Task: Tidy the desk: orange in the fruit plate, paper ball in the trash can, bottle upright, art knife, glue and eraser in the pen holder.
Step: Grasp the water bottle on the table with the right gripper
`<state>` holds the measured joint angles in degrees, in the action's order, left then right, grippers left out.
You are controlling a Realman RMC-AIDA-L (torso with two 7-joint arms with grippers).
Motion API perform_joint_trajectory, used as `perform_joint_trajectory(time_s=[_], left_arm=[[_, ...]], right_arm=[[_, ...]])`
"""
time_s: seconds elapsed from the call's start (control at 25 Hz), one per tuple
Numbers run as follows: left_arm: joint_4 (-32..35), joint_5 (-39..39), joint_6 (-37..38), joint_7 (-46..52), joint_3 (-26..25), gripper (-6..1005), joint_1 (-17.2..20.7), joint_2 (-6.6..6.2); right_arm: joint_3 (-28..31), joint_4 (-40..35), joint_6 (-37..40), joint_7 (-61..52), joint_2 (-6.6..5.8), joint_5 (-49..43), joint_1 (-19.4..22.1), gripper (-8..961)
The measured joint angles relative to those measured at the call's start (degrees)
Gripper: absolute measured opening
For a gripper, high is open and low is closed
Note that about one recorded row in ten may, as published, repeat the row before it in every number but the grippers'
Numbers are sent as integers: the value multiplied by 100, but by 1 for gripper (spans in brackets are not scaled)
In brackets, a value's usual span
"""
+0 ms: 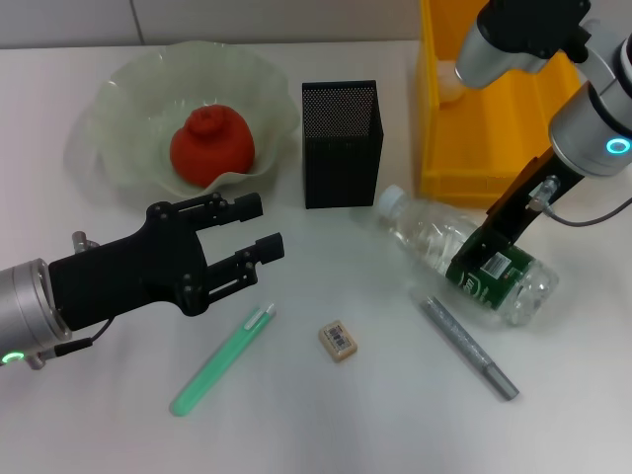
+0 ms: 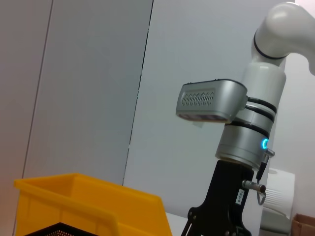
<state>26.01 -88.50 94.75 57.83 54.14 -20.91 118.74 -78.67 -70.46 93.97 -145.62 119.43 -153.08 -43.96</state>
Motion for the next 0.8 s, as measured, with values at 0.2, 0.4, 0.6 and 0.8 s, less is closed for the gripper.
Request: perform_joint_trajectory(time_s=[0.2,0.4,0.6,0.8], left_arm=[[-56,0,-1,0,-5,520,-1,0],[-74,0,-1,0,-8,521,-2,0],[-78,0,-1,0,0,520,0,-7],[-79,0,0,0,-2,520,0,-9]], right_arm=[[-22,262,-170,-38,2,-5,-26,825],[-125,516,-460,-51,8,-6,-39,825],[-256,768,-741,-53,12,14,-39,824],[-318,811,-838,-54,19,18,-41,825]])
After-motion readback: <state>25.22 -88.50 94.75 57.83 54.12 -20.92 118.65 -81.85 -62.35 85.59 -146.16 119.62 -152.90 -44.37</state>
